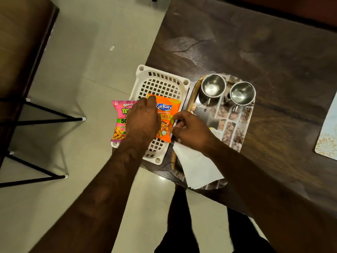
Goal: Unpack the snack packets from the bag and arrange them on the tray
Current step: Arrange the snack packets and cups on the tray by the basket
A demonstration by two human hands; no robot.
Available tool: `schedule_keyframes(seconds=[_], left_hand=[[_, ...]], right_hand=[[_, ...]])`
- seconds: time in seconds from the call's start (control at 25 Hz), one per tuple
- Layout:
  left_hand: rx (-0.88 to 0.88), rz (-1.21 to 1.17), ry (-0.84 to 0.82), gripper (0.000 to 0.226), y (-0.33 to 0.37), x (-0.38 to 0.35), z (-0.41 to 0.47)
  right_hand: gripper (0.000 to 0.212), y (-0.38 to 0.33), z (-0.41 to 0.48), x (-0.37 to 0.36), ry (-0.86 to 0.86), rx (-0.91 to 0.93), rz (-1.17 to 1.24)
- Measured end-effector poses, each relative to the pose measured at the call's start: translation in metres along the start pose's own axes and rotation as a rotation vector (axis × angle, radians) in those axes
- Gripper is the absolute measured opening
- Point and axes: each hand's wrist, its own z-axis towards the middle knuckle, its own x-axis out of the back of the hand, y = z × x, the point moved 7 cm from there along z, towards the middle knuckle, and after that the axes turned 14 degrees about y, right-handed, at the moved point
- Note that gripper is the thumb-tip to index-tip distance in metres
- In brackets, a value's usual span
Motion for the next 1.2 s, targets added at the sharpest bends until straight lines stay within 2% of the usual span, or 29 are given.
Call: schedule_keyframes(seconds=[0.2,0.32,0.4,0.52,0.6,0.64,0.72,0.92,1.08,1.2], left_hand=[[0.164,-0.153,-0.015,0.061,-0.01,0.001,0.028],[0.314,-0.441,0.003,0.048,-0.015,0.014,0.027],[0.317,-0.579,-0.003,0.04,-0.015,0.029,0.024],[0.292,-0.864,-0.101,0.041,-0.011,0.051,0.019],[0.25,-0.947,-0.213,0.044,0.001,0.056,0.014],[0.225,-0.957,-0.261,0.044,0.009,0.056,0.011],[0.182,-0.981,-0.326,0.044,0.029,0.052,0.002],[0.116,-1.092,-0.381,0.042,0.058,0.053,-0.001],[0.205,-1.13,-0.365,0.041,0.073,0.043,-0.004],[0.275,-1.029,-0.429,0.033,0.076,0.019,-0.017]], right_hand=[[0.032,0.012,-0.006,0.006,-0.004,-0.045,0.034],[0.035,0.016,-0.009,0.017,0.044,-0.076,0.052],[0.039,0.014,-0.011,0.027,0.1,-0.108,0.125],[0.072,0.016,-0.014,0.044,0.114,-0.176,0.312],[0.095,0.019,-0.019,0.05,0.051,-0.293,0.527],[0.098,0.019,-0.021,0.053,0.03,-0.323,0.611],[0.092,0.017,-0.022,0.06,0.027,-0.31,0.698],[0.062,0.019,-0.021,0.08,0.047,-0.169,0.737],[0.024,0.031,-0.023,0.09,0.065,-0.171,0.699],[0.014,0.046,-0.025,0.103,0.169,-0.227,0.701]])
